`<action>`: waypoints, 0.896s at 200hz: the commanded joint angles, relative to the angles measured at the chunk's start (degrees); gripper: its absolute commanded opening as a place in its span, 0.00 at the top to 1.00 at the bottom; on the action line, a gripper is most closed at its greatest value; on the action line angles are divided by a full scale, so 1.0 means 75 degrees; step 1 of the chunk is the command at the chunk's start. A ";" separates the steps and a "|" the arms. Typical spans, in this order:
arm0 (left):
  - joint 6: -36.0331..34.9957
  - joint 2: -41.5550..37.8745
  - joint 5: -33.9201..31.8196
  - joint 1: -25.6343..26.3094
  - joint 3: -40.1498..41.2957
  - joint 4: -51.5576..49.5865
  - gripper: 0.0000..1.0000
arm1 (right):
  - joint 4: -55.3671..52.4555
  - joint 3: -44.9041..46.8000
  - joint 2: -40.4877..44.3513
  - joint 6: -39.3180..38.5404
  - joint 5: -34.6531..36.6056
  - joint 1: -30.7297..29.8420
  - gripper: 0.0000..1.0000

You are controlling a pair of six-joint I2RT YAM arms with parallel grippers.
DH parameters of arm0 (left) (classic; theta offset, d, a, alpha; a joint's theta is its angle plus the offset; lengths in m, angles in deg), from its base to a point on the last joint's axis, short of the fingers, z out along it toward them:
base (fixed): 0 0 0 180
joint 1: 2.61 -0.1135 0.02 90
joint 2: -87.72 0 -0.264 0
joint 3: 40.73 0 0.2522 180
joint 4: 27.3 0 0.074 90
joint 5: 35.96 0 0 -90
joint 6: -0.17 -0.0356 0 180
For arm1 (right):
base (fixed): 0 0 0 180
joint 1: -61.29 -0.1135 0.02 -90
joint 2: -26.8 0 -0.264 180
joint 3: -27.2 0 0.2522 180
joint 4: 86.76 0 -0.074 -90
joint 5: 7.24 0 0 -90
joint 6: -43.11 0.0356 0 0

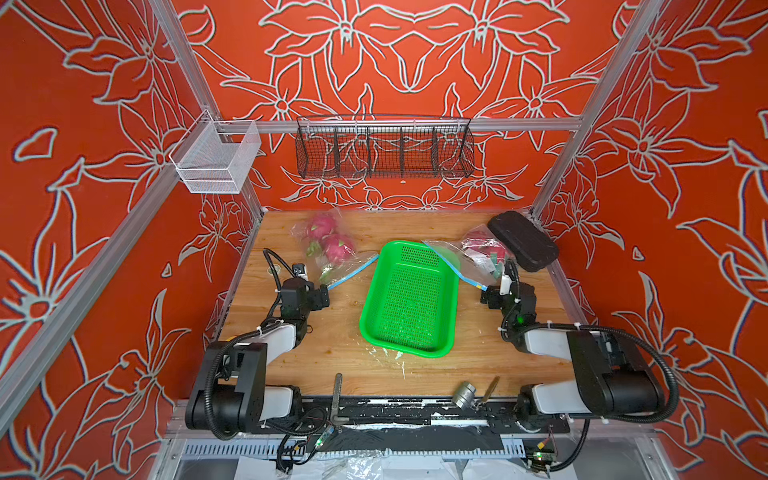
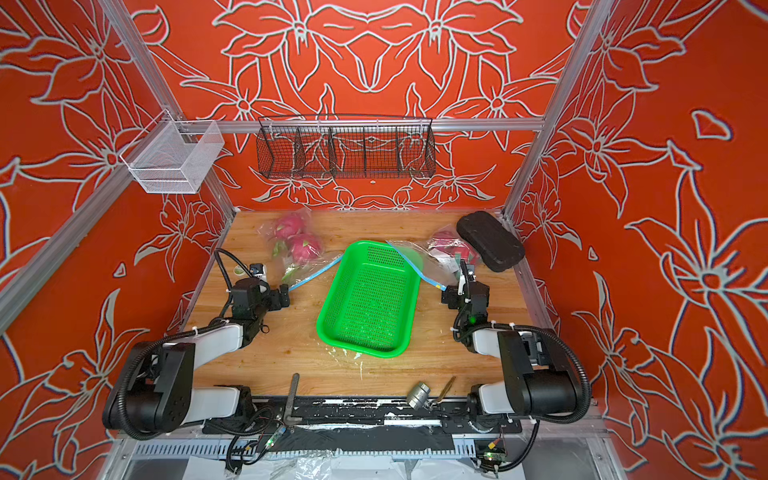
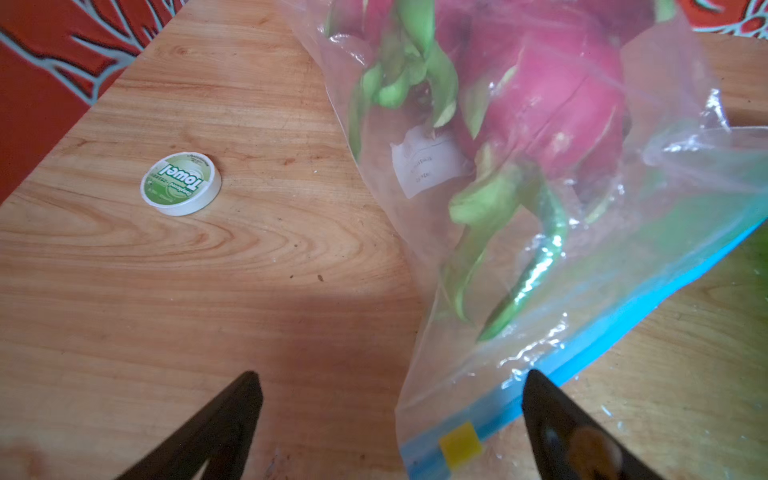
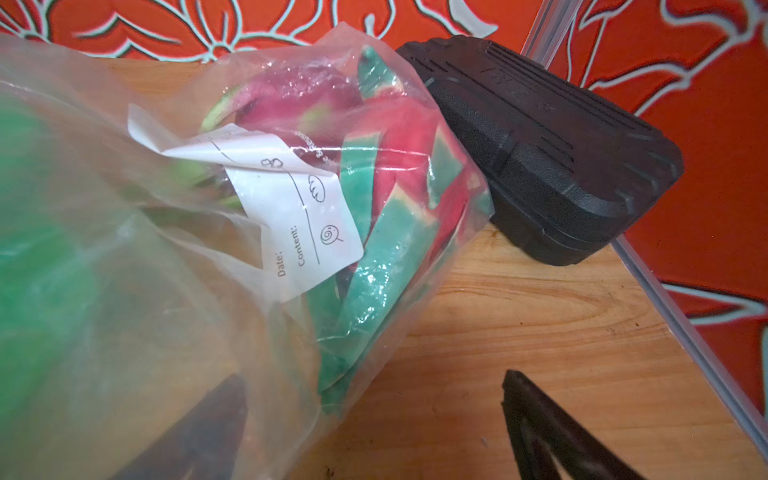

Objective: Open the zip-top bag and take out the dragon fruit
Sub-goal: Pick up the zipper food storage bag at the center of the board.

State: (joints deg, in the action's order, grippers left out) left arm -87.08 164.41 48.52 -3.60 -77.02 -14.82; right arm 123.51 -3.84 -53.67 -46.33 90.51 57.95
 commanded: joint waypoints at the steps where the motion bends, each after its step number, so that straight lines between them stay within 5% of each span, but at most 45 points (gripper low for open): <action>1: -0.0106 0.0062 -0.0084 0.0044 -0.0152 0.0204 0.03 | 0.0164 -0.0204 -0.0064 -0.0117 0.0153 0.0008 0.03; 156: -0.0140 0.0028 0.0049 0.0010 -0.0148 0.0199 0.03 | 0.0259 -0.0164 -0.0032 -0.0086 0.0277 -0.0010 0.03; 179: -0.0364 -0.0409 0.0679 -0.0139 -0.1070 -0.1714 0.03 | -0.1389 -0.0428 0.1224 0.0324 0.1364 -0.0059 0.03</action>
State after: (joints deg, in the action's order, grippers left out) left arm -87.35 164.28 49.28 -3.85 -77.94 -16.75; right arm 122.81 -3.86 -52.75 -46.16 93.13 57.85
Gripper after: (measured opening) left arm 0.973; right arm 0.972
